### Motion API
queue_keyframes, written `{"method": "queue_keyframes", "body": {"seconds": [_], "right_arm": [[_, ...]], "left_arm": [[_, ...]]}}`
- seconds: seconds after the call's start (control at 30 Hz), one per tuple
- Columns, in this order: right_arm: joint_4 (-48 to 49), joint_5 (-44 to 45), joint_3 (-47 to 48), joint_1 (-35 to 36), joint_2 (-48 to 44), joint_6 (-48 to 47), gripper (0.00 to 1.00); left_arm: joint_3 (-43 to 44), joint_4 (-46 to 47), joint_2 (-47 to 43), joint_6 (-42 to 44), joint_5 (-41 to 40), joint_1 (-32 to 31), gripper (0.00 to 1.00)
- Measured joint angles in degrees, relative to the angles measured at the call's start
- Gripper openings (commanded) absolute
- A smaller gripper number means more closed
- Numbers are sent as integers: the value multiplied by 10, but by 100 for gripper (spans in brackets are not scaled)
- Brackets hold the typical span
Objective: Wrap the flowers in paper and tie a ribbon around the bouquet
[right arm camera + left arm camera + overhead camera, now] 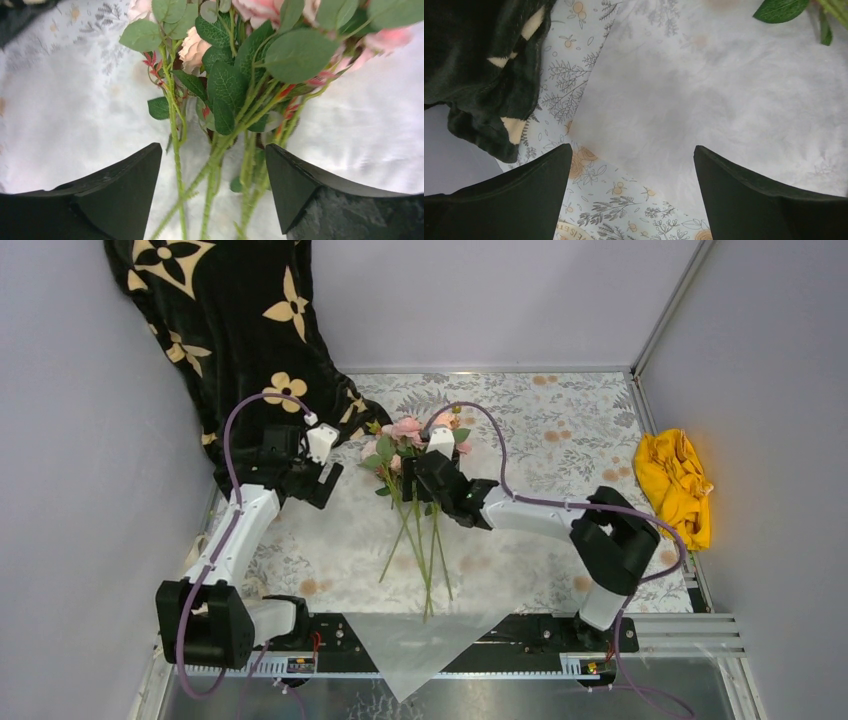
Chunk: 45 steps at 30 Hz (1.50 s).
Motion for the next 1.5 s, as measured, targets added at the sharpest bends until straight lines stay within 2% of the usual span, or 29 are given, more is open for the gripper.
{"method": "queue_keyframes", "body": {"seconds": [0.1, 0.17, 0.23, 0.33, 0.47, 0.57, 0.73, 0.9, 1.33, 1.5], "right_arm": [[-102, -13, 46, -5, -35, -77, 97], [-163, -41, 64, -25, -73, -126, 98], [-216, -81, 76, -74, -110, -162, 100], [-273, -123, 101, -196, -128, -210, 100], [-355, -186, 174, -328, -45, -258, 100], [-406, -232, 252, -372, 63, -292, 98], [-467, -316, 356, -418, 203, -324, 92], [-512, -393, 416, -450, 277, -336, 86], [-502, -631, 387, -457, 291, -348, 71], [-501, -684, 386, -457, 303, -346, 67]], "left_arm": [[-19, 19, 6, 0, -1, 13, 95], [-35, 26, 7, 0, -2, 23, 93], [-56, 35, 7, 0, -6, 33, 92], [-83, 40, 7, 2, -10, 50, 91], [-96, 52, 20, 5, -17, 78, 91], [-99, 66, 42, 9, -21, 96, 91], [-124, 83, 53, 12, -21, 102, 91], [-147, 100, 50, 11, -21, 102, 91], [-151, 127, 64, -13, -17, 102, 90], [-151, 128, 64, -15, -17, 102, 90]]}}
